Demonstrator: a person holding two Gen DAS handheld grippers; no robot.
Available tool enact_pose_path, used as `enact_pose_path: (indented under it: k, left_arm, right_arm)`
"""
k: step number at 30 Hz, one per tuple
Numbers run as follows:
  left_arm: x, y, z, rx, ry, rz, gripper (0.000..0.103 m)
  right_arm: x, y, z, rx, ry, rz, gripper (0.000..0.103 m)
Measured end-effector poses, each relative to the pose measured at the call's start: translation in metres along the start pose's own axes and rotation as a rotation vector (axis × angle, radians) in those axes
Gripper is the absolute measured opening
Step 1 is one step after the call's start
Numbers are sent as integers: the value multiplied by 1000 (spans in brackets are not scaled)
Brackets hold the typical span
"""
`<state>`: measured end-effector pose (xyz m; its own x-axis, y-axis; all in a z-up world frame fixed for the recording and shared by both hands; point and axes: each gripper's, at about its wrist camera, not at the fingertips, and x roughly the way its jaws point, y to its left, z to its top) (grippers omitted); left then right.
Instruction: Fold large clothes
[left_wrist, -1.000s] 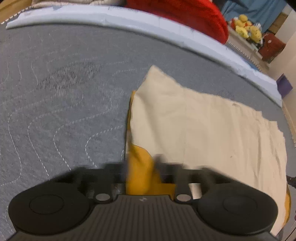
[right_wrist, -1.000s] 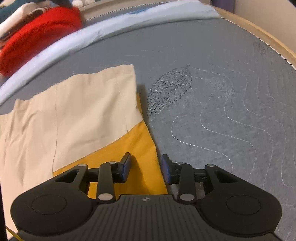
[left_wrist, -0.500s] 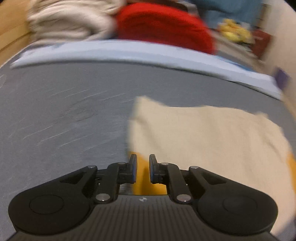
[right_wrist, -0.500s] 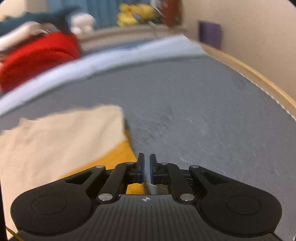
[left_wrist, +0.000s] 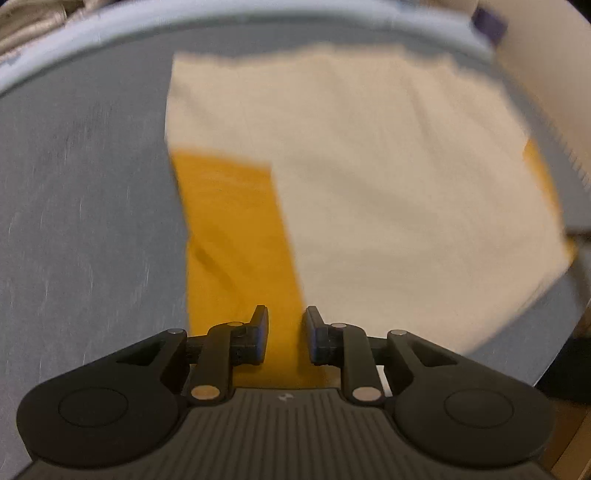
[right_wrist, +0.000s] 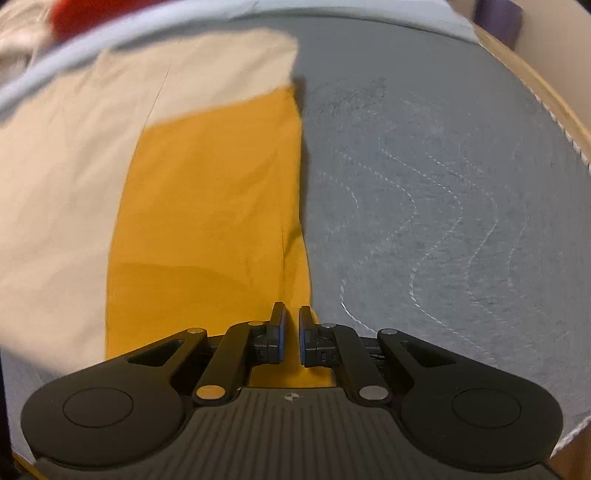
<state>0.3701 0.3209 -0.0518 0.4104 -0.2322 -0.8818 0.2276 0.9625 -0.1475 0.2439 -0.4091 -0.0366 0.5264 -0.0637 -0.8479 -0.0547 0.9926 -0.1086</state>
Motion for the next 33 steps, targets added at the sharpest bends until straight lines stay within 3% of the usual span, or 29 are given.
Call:
enact_pose_path:
  k: [3, 5, 8, 10, 13, 15, 16, 19, 21, 26, 33]
  left_arm:
    - [-12, -12, -9, 30, 27, 104, 24]
    - [-39, -16, -13, -5, -41, 156, 24]
    - [-90, -22, -28, -110, -217, 125, 26]
    - [-115, -27, -38, -166, -323, 115, 35]
    - [-130, -35, -60, -248, -423, 105, 47]
    - [-125, -39, -78, -311, -448, 85, 47]
    - [-118, -40, -90, -345, -439, 75, 47]
    - [-93, -37, -99, -474, -330, 40, 44]
    - [-83, -33, -95, -531, -307, -7, 44]
    - [-63, -23, -98, -628, -248, -62, 44]
    - [-40, -20, -94, -704, -199, -56, 51]
  right_arm:
    - [-15, 6, 6, -20, 59, -119, 7]
    - [-49, 7, 9, 30, -55, -100, 7]
    - [-117, 19, 5, 102, -283, -46, 14]
    - [-158, 31, -5, 148, -432, -6, 32]
    - [-196, 53, -29, 193, -602, 61, 41]
    - [-198, 70, -50, 198, -660, 84, 41]
    - [-194, 80, -64, 194, -672, 85, 41]
    - [-172, 104, -73, 154, -554, 11, 41]
    - [-167, 110, -71, 142, -564, 44, 41]
    - [-148, 113, -66, 79, -516, 1, 41]
    - [-144, 112, -69, 75, -505, 6, 41]
